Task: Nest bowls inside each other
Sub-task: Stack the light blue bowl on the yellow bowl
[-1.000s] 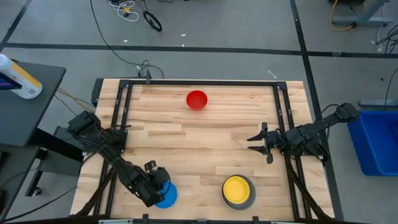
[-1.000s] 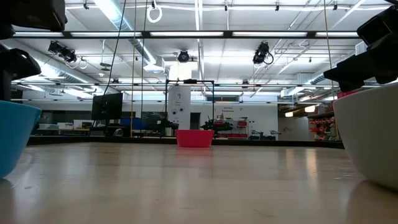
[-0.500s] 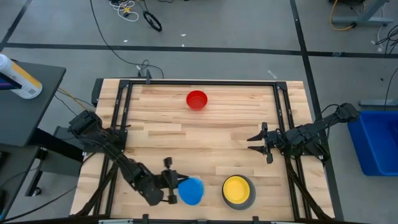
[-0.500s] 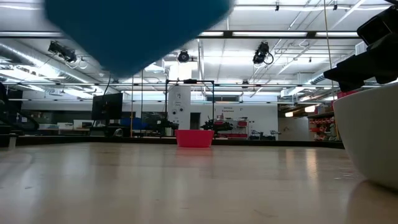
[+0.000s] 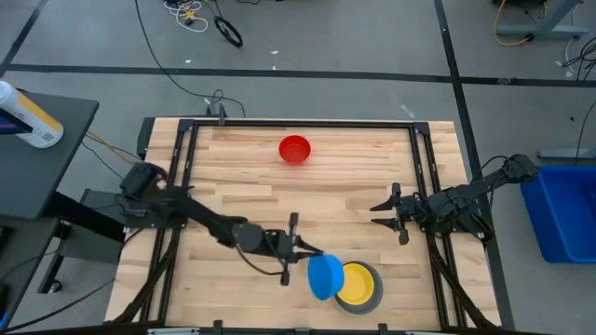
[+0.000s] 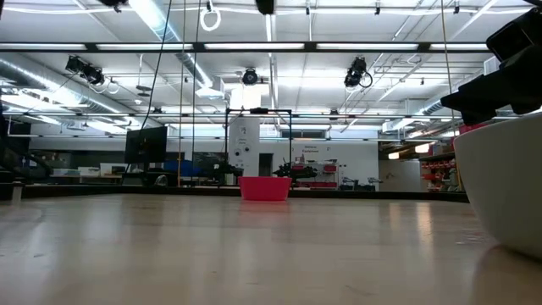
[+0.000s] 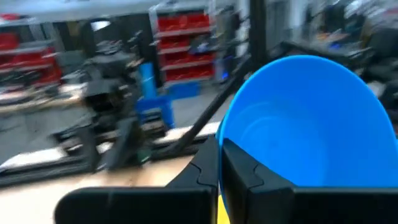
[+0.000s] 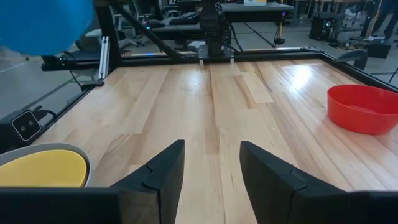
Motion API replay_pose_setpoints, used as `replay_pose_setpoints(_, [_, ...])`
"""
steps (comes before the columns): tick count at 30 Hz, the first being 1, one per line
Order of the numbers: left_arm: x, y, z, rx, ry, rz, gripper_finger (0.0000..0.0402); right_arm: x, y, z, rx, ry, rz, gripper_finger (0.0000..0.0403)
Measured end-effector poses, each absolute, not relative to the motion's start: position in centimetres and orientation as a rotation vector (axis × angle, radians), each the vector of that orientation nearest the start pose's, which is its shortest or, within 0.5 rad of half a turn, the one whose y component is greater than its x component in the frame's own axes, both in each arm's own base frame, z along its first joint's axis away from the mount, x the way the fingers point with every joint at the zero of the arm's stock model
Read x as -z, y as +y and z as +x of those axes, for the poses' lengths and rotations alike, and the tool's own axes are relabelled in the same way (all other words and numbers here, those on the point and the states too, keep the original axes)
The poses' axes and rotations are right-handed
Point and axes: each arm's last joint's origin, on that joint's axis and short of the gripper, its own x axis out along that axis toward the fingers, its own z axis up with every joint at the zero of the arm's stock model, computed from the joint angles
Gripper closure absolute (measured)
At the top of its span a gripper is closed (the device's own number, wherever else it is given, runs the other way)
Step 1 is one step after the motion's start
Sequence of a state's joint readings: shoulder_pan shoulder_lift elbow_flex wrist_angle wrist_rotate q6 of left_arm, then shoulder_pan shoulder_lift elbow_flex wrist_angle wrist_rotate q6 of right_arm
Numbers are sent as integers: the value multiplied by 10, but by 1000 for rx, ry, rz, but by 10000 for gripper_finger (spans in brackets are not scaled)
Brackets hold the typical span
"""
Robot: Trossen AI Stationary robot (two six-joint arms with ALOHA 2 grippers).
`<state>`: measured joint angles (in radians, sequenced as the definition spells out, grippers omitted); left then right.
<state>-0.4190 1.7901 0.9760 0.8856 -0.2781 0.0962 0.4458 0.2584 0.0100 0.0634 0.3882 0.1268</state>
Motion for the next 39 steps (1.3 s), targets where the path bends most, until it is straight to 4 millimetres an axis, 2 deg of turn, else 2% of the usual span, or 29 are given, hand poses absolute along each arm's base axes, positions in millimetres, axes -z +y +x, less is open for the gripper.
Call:
replay_pose_setpoints(5, [-201, -134, 375, 162, -93, 30, 396, -151, 38, 104, -47, 173, 51, 240])
replay_pose_setpoints(10, [-180, -126, 398, 178, -111, -11, 396, -152, 37, 104, -45, 172, 52, 242])
replay_pose_setpoints(14, [-171, -125, 423, 222, -119, -36, 396, -152, 37, 104, -45, 169, 53, 238])
replay_pose_setpoints(18, [-165, -128, 442, 227, -46, -32, 396, -152, 37, 104, -45, 168, 54, 238])
replay_pose_setpoints(21, [-168, -131, 452, 227, 15, -19, 396, -152, 37, 104, -45, 168, 53, 240])
replay_pose_setpoints(29, [-176, -136, 463, 215, 148, -18, 396, -152, 37, 104, -45, 169, 62, 239])
replay_pose_setpoints(39, [-168, -136, 462, 223, 241, -54, 396, -151, 37, 104, -45, 173, 67, 236])
